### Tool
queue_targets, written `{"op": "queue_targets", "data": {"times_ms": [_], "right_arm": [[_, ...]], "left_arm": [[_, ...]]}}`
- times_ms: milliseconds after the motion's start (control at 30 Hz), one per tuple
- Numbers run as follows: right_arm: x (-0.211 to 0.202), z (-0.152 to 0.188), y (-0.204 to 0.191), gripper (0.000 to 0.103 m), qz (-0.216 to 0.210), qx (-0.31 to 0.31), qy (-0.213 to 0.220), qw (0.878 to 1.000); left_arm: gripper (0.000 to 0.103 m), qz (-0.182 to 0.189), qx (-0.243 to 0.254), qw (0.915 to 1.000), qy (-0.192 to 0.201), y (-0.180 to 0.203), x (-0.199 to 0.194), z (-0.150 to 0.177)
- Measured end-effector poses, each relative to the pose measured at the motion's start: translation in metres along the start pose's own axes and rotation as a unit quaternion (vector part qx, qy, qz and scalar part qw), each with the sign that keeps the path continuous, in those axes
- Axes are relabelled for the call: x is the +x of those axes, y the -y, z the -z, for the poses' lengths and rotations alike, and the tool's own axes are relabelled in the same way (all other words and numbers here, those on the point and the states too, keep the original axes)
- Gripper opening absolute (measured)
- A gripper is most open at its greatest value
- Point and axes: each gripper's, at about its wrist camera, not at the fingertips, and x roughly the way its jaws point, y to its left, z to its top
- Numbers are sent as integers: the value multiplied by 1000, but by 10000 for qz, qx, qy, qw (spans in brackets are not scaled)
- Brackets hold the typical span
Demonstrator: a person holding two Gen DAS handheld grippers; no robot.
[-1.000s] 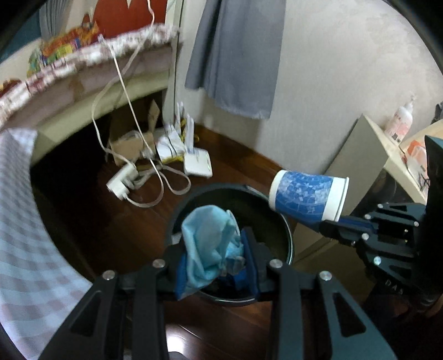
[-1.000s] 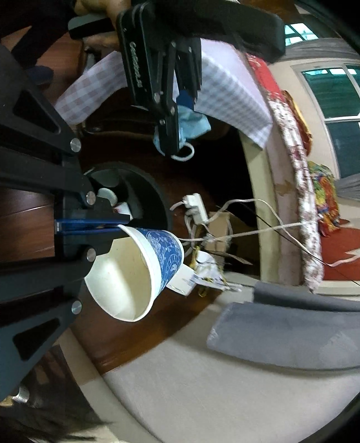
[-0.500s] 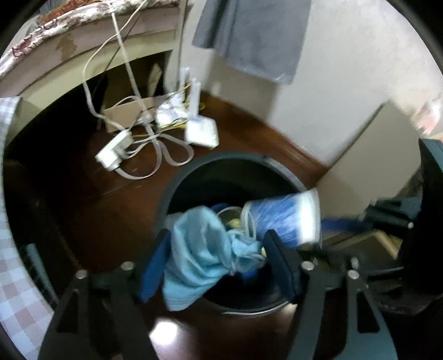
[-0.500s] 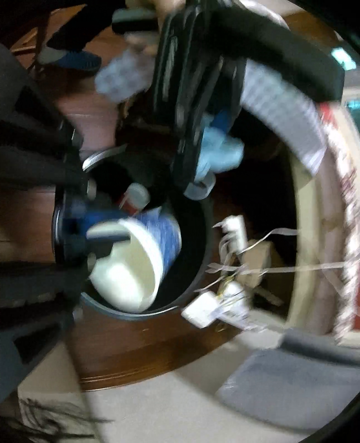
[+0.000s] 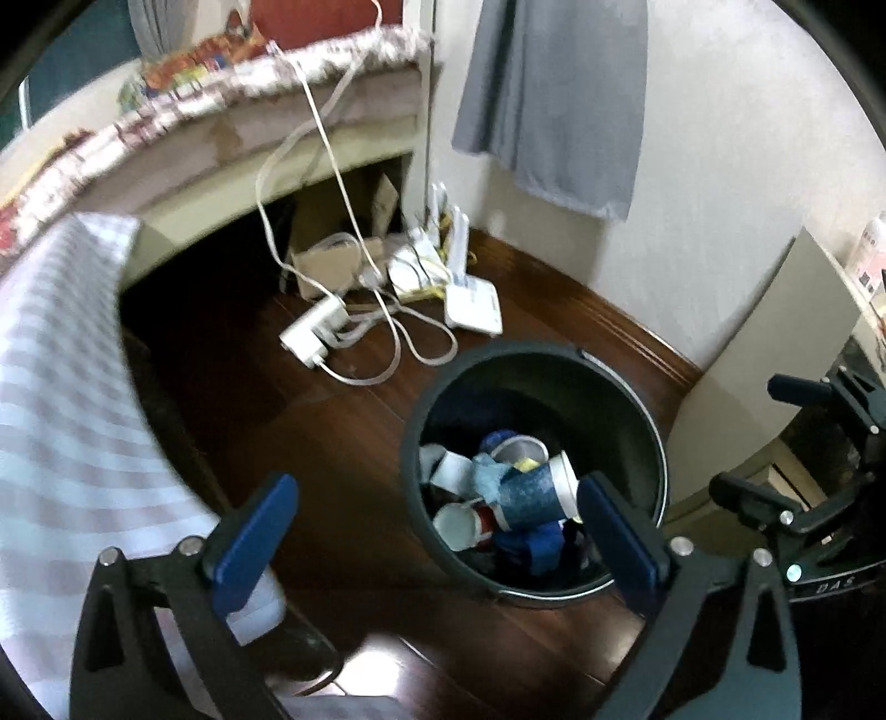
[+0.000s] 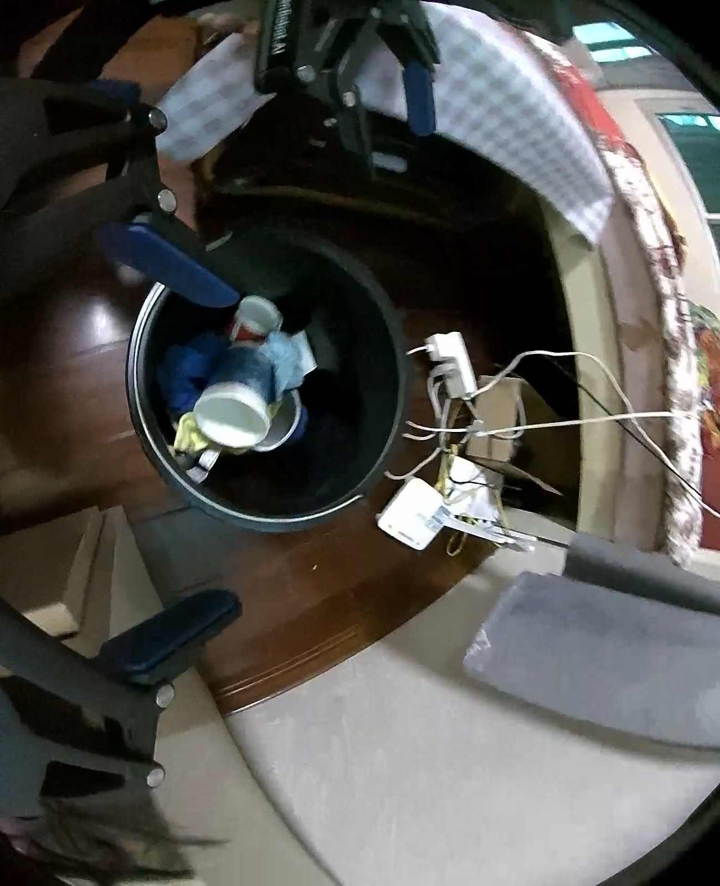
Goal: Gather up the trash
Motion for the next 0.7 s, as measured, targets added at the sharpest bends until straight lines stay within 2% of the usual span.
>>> {"op": "queue_targets", "data": {"times_ms": [133,200,367,700], "right_arm": [[-33,-7,-11,103,72,283,252,9993],[-47,-11,-19,103,166,373,379,9984],[-80,-18,-31,103,174,642,669,9955],[-136,-22,-75,103,16,414,973,9944]], "left_arm": [[102,-187,-134,9992,340,-4,-36,-3],[102,-432,-166,9977,496,-7,-54,-3],[102,-660,-350,9945,735,-21,-87,0],[102,-894,-560,9891,1024,-40,-137,18]]}}
